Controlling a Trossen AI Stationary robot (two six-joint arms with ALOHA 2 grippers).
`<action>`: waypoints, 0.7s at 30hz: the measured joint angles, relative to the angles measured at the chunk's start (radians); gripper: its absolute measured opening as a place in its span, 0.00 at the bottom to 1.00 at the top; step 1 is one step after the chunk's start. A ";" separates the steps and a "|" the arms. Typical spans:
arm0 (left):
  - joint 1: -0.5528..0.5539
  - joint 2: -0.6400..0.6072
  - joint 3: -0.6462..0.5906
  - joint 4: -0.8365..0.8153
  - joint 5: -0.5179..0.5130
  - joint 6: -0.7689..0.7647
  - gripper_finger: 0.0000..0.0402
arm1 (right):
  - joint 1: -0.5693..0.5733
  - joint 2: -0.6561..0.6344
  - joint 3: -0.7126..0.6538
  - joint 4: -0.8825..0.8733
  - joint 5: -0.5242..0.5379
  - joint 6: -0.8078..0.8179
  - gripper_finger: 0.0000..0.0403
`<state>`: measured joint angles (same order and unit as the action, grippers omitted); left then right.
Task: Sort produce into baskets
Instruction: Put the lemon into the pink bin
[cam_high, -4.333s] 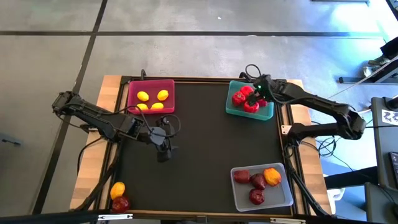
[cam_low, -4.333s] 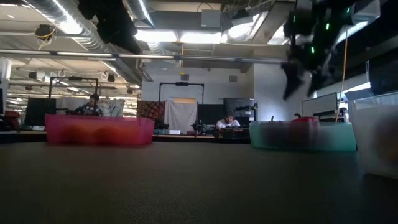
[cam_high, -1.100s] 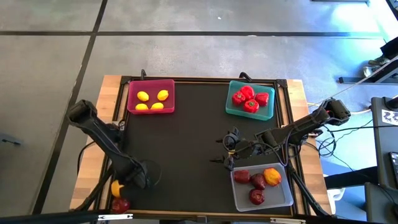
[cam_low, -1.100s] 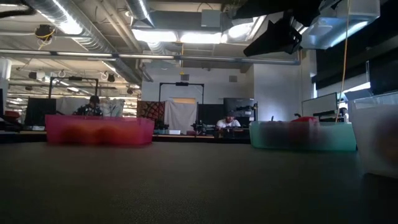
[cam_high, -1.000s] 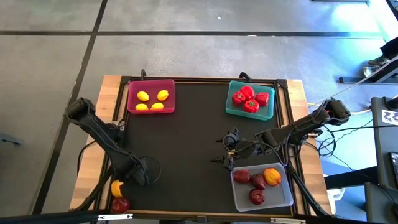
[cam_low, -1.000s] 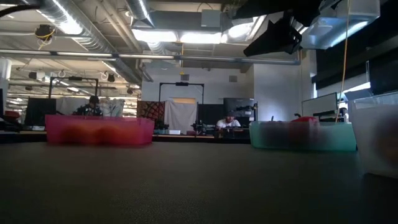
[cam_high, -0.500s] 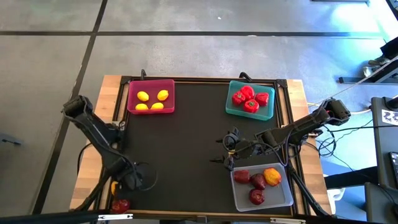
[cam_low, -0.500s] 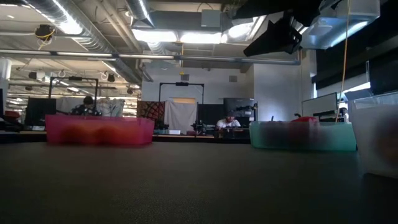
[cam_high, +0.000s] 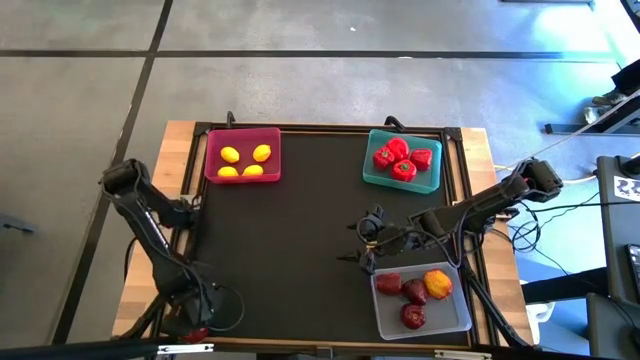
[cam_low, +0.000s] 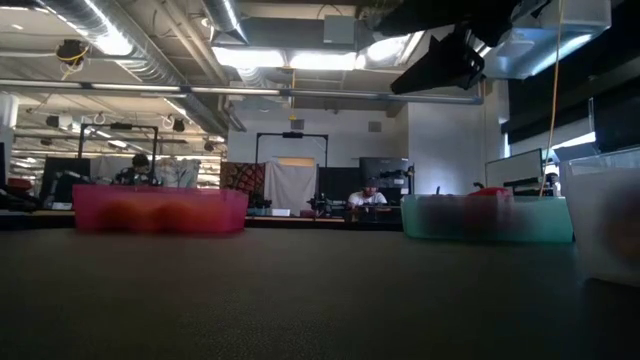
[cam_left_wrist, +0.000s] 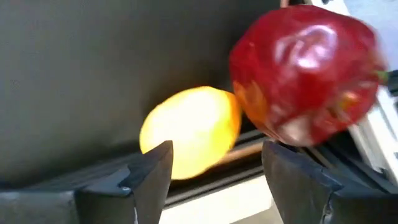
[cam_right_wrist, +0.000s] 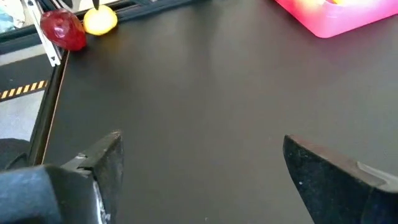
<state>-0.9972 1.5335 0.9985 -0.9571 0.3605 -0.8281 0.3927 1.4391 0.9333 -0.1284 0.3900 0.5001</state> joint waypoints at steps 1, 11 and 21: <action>0.000 0.011 0.000 0.000 -0.006 0.014 0.60 | 0.000 0.007 0.001 0.006 0.001 0.000 0.87; -0.022 0.132 0.006 -0.002 0.017 0.151 0.59 | 0.000 0.020 0.001 0.002 -0.003 0.000 0.87; -0.009 0.162 0.002 0.048 0.044 0.137 0.59 | 0.000 0.020 0.001 0.004 -0.006 0.000 0.87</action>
<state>-1.0061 1.6955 1.0008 -0.9092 0.4042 -0.6913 0.3927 1.4590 0.9340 -0.1245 0.3840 0.5003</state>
